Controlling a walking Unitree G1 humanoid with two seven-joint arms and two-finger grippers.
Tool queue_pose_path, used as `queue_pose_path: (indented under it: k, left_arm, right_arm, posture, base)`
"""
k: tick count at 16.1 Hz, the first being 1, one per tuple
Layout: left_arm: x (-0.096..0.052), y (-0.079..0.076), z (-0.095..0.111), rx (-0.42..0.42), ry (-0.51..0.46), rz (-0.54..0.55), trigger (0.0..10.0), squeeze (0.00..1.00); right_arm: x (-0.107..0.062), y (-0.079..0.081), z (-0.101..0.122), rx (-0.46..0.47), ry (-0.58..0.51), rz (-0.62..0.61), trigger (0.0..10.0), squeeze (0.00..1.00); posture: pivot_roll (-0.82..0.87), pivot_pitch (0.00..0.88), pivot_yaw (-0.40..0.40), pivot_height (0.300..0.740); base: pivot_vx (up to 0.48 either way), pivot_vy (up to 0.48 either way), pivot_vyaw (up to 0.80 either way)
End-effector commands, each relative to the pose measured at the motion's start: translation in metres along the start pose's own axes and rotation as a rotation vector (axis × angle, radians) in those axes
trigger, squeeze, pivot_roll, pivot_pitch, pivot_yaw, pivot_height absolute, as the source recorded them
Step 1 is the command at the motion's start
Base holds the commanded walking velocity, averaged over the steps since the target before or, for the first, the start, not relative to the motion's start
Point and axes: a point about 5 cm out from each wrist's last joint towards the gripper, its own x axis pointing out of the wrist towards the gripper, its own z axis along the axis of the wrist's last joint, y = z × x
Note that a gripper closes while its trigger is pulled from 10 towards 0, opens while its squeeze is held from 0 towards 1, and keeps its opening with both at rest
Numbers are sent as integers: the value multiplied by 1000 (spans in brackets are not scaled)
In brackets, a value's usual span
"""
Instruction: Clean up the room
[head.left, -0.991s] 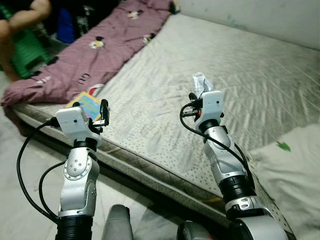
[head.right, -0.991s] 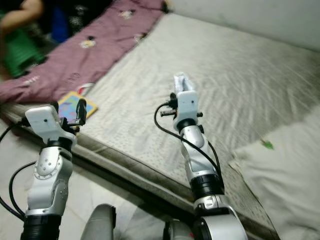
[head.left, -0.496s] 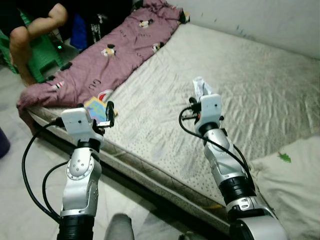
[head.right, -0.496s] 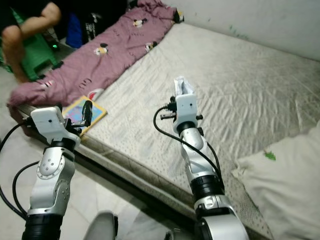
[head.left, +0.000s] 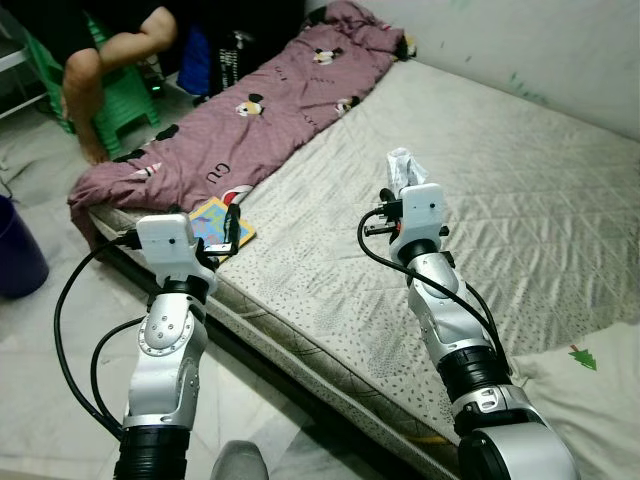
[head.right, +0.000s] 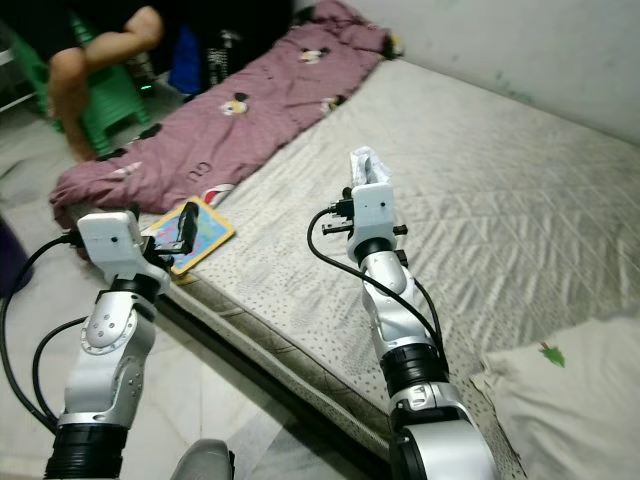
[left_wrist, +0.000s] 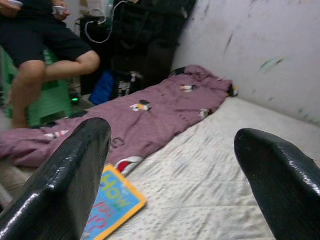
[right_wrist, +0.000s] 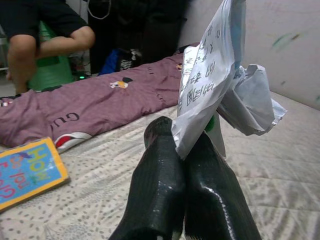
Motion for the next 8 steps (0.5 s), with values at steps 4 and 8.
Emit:
queue_pose_path:
  k: [4,8]
  left_arm:
    - [5,6,-10,121,93,107,10000,388]
    - [11,-4,-10,74,85,76,10000,0]
  right_arm:
    - [3,-10,1,-18,-1,-51,10000,0]
    - [-1,-24,-2,-22,23,-108,10000,0]
  posture:
    - [68,0,-49,740]
    - [20,0,-25,740]
  base:
    - [0,0,0]
    - [0,0,-558]
